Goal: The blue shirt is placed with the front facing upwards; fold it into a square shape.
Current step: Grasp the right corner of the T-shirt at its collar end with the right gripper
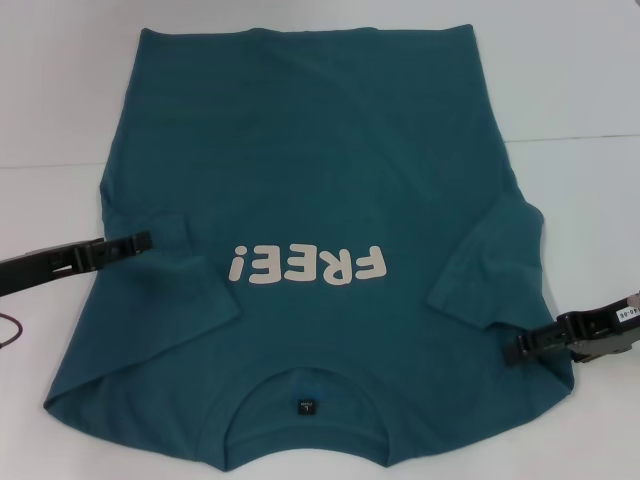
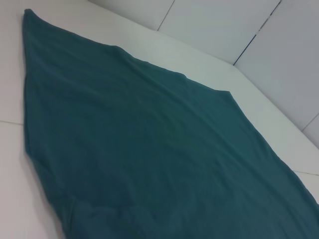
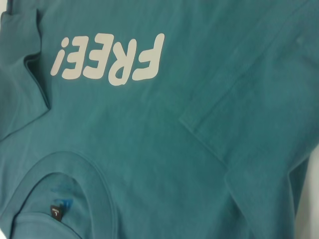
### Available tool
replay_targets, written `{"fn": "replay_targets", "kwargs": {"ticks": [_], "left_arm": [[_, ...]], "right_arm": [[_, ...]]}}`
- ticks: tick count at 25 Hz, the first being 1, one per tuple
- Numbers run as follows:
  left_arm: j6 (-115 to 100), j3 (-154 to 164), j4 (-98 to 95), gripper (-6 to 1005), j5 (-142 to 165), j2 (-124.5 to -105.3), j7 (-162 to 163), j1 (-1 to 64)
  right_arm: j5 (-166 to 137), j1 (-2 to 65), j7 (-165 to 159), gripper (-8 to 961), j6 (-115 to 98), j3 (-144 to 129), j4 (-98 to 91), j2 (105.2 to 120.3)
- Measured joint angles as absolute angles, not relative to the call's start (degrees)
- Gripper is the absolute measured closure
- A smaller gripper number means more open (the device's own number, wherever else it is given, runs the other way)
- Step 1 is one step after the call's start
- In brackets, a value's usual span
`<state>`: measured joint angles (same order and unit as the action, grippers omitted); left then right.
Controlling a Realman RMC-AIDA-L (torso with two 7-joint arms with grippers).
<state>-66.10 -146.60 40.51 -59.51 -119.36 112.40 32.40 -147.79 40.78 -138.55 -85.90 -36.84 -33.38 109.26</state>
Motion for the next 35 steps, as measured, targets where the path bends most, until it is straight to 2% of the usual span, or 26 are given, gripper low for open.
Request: {"fn": "replay_targets", "kwargs": {"ticks": [24, 35], "left_arm": [[-65.0, -146.6, 39.0, 124, -59.2, -119.07, 112.2, 33.7], [-64.8, -146.6, 39.0, 123, -59.2, -119.0, 112.2, 33.7]], "right_arm": [[-147.7, 41.6, -139.7, 42, -87.4, -36.5, -36.3, 109.12], [-147.6, 42.7, -139.7, 41, -87.2, -36.7, -36.4, 110.4]]}}
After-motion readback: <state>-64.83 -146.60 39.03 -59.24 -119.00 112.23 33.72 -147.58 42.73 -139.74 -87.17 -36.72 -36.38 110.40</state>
